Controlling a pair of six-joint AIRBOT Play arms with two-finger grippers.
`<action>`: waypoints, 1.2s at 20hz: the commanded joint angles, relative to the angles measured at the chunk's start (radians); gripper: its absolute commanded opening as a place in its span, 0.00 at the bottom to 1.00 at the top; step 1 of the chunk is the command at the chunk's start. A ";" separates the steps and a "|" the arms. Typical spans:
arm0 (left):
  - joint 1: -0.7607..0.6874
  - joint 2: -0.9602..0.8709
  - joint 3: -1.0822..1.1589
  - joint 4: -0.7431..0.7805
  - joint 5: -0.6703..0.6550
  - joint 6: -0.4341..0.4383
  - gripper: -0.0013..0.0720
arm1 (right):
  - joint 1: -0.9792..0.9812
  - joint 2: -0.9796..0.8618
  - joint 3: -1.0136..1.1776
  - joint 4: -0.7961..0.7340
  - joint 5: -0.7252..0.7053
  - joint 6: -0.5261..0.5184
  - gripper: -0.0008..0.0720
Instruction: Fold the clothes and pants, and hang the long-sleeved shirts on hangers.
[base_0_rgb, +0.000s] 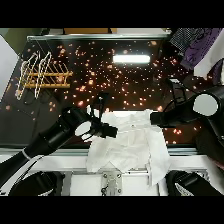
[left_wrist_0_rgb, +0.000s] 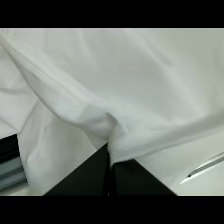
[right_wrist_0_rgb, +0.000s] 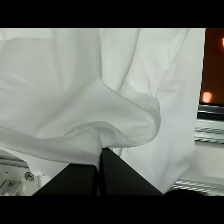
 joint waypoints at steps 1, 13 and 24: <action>0.060 -0.043 0.012 0.000 0.043 -0.021 0.04 | 0.001 -0.022 0.000 0.009 -0.003 0.011 0.03; 0.089 -0.124 0.198 -0.149 -0.047 0.249 0.91 | 0.001 -0.041 0.000 0.042 -0.003 0.011 0.03; 0.415 -0.124 0.444 -0.179 -0.141 0.455 0.91 | 0.001 -0.041 0.000 0.042 -0.003 0.011 0.03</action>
